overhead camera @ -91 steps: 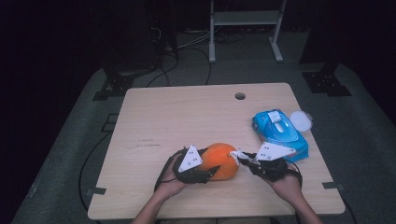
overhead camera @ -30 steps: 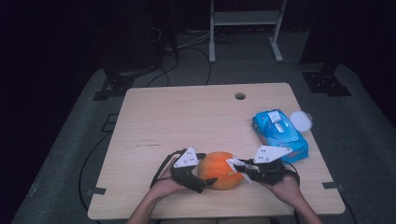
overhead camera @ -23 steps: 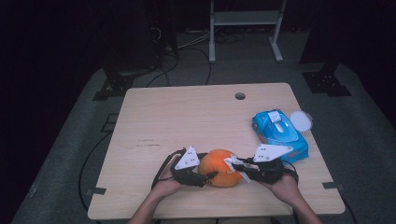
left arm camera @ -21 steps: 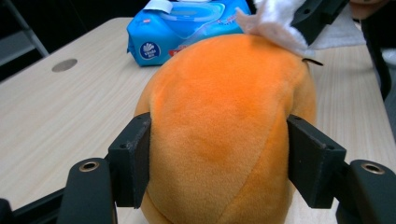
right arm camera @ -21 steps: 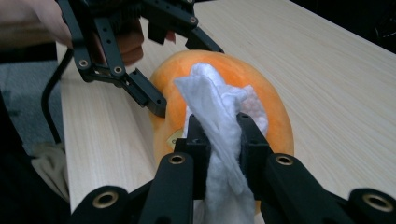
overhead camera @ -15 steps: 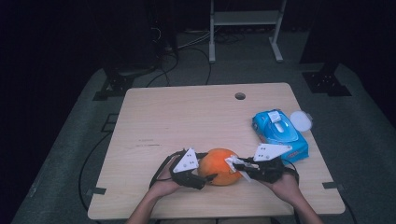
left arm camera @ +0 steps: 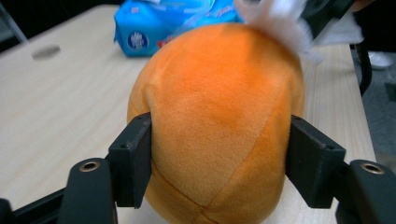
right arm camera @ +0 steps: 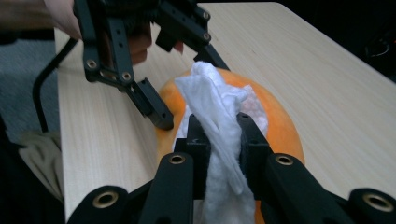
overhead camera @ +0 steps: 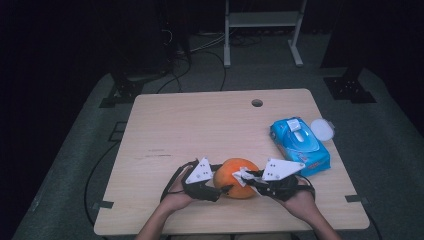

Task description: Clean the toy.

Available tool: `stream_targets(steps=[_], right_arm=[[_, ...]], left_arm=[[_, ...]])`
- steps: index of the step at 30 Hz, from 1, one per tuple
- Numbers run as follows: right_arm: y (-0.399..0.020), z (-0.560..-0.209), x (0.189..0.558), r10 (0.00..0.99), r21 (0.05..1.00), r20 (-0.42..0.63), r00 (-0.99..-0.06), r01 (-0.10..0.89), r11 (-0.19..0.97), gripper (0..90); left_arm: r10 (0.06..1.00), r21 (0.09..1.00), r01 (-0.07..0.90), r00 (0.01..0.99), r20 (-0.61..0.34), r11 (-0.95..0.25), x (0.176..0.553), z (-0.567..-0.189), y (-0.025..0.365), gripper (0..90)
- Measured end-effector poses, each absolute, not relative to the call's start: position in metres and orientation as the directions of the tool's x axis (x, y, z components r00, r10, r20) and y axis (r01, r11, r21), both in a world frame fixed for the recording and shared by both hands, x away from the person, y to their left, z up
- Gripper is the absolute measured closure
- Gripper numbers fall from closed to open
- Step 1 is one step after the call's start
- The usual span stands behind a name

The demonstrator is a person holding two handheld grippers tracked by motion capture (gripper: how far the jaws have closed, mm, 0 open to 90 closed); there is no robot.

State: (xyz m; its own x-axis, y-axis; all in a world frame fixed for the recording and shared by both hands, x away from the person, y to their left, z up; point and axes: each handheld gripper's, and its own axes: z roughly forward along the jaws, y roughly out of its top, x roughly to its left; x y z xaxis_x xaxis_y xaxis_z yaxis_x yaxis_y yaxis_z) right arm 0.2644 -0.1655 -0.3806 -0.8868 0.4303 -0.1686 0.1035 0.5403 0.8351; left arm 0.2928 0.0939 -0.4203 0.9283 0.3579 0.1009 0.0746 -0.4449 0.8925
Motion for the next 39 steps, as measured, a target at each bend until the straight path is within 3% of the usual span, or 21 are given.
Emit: stream_targets(steps=[5, 8, 11, 14, 20, 24, 28, 32, 36, 39], right_arm=[[-0.177, -0.390, 0.272, 0.474, 0.826, -0.145, -0.868, 0.158, 0.541, 77.6], [-0.178, -0.392, 0.273, 0.483, 0.825, -0.142, -0.864, 0.167, 0.540, 77.6], [-0.170, -0.385, 0.268, 0.461, 0.830, -0.156, -0.874, 0.137, 0.541, 77.6], [-0.156, -0.379, 0.261, 0.413, 0.819, -0.195, -0.890, 0.084, 0.568, 77.6], [-0.167, -0.383, 0.266, 0.454, 0.815, -0.189, -0.871, 0.119, 0.568, 77.7], [-0.173, -0.384, 0.270, 0.467, 0.815, -0.184, -0.865, 0.132, 0.564, 77.7], [-0.163, -0.382, 0.263, 0.449, 0.817, -0.191, -0.873, 0.112, 0.566, 77.6], [-0.148, -0.382, 0.255, 0.408, 0.806, -0.211, -0.888, 0.078, 0.587, 77.7], [-0.158, -0.380, 0.261, 0.437, 0.821, -0.187, -0.880, 0.104, 0.561, 77.8], [-0.170, -0.381, 0.266, 0.474, 0.820, -0.187, -0.861, 0.128, 0.557, 77.8]], left_arm=[[0.386, 0.892, 0.172, 0.923, 0.003, -0.418, 0.300, -0.428, 0.094, 20.2], [0.398, 0.895, 0.163, 0.917, 0.018, -0.416, 0.300, -0.429, 0.092, 24.5], [0.397, 0.891, 0.099, 0.913, 0.097, -0.444, 0.292, -0.424, 0.083, 31.6], [0.363, 0.867, 0.020, 0.913, 0.187, -0.498, 0.281, -0.420, 0.071, 32.0], [0.408, 0.883, 0.079, 0.903, 0.132, -0.462, 0.289, -0.423, 0.078, 18.9], [0.411, 0.892, 0.087, 0.904, 0.116, -0.444, 0.289, -0.424, 0.075, 26.6], [0.390, 0.888, 0.037, 0.906, 0.164, -0.459, 0.282, -0.422, 0.068, 31.9], [0.355, 0.856, -0.036, 0.900, 0.251, -0.515, 0.274, -0.422, 0.064, 32.0], [0.351, 0.865, -0.027, 0.907, 0.232, -0.501, 0.277, -0.423, 0.068, 31.8], [0.379, 0.888, 0.024, 0.909, 0.171, -0.458, 0.282, -0.424, 0.070, 25.3]])
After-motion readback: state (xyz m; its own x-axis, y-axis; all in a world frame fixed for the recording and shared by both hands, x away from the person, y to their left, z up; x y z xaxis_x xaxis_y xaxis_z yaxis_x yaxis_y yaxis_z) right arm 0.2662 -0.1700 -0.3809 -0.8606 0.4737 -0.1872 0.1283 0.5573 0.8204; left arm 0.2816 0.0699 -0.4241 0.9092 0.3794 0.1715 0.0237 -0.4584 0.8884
